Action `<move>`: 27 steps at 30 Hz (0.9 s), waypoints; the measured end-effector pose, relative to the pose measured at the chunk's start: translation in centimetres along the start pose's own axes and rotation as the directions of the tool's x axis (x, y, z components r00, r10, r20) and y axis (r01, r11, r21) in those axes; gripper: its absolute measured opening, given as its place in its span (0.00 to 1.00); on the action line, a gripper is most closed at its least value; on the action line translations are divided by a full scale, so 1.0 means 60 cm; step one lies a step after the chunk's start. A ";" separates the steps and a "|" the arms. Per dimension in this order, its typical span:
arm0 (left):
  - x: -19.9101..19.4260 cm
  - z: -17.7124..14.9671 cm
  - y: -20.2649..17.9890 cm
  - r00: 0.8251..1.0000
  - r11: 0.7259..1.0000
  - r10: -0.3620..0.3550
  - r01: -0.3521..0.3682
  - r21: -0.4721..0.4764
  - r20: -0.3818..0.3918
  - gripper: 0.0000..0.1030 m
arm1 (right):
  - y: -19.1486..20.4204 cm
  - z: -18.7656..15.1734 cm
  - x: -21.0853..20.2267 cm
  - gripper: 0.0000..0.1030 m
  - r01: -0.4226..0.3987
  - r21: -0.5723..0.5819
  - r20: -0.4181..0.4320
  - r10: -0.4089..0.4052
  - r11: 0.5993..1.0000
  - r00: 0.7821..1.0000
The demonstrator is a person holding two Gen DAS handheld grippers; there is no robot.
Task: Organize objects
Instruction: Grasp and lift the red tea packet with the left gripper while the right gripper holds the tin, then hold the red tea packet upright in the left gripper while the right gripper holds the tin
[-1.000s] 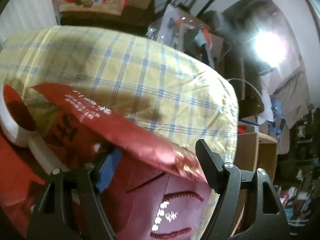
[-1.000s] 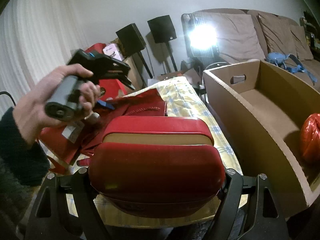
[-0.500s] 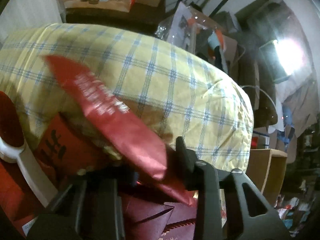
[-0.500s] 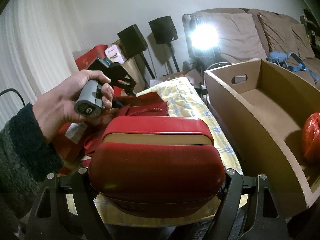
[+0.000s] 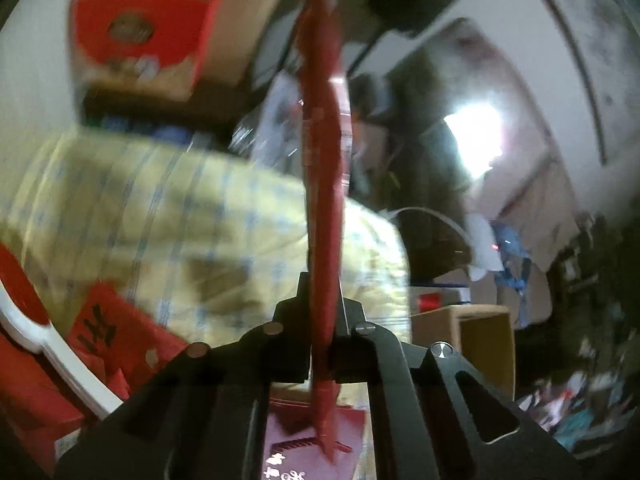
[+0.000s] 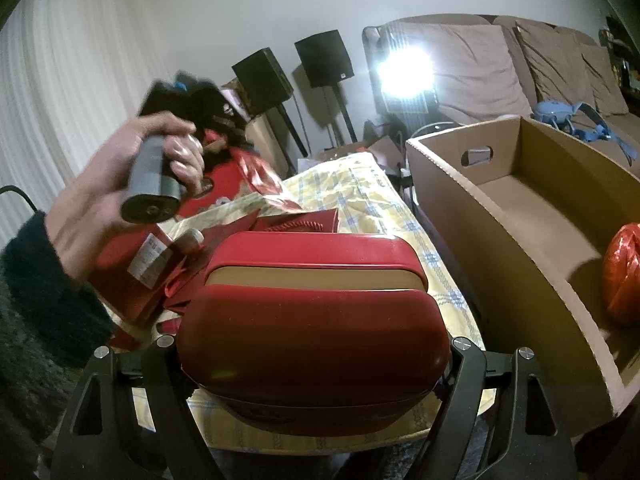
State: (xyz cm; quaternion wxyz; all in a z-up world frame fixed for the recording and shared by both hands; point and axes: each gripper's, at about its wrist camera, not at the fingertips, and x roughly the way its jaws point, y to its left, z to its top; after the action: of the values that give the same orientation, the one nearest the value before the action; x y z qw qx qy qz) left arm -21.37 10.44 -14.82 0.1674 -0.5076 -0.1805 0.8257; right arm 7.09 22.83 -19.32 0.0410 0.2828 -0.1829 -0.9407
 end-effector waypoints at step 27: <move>-0.417 -0.240 -0.030 0.849 0.888 -0.042 -0.210 0.409 0.526 0.05 | 0.049 0.033 -0.064 0.80 -0.056 -0.092 0.049 0.060 0.994 0.997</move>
State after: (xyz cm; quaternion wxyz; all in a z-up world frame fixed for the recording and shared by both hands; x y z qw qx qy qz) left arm 2.49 2.35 -0.54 0.1880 -0.2195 0.0007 0.9573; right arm 9.18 21.44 -14.73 0.0764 0.2509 -0.1491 -0.9534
